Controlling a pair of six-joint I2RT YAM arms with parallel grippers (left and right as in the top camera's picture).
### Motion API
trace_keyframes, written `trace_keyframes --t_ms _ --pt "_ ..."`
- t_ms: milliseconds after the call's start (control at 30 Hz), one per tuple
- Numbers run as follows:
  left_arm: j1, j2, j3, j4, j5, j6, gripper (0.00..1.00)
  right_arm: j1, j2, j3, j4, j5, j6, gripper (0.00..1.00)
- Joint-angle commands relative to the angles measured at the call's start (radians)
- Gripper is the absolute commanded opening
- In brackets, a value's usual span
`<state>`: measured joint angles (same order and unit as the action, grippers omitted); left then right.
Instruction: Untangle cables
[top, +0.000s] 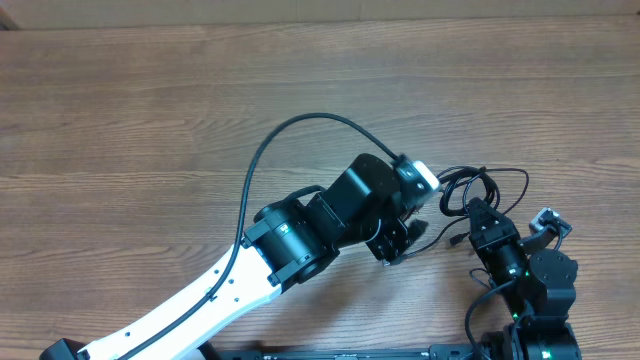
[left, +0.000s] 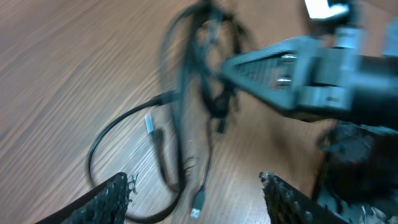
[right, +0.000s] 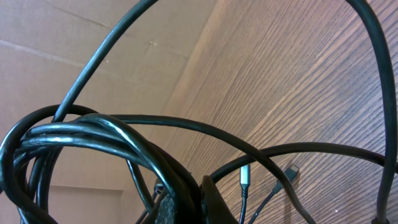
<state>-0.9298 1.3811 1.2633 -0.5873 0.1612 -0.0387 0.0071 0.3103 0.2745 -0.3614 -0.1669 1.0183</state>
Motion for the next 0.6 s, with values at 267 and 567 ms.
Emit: trace_keyframes --t_ms 267,567 --pt "-0.007 -0.029 0.017 0.069 0.28 0.159 0.97 -0.003 -0.006 0.014 -0.006 0.036 0.005 0.04" --pt "-0.007 -0.027 0.017 0.067 0.536 0.158 1.0 -0.003 -0.006 0.014 -0.005 0.023 0.006 0.04"
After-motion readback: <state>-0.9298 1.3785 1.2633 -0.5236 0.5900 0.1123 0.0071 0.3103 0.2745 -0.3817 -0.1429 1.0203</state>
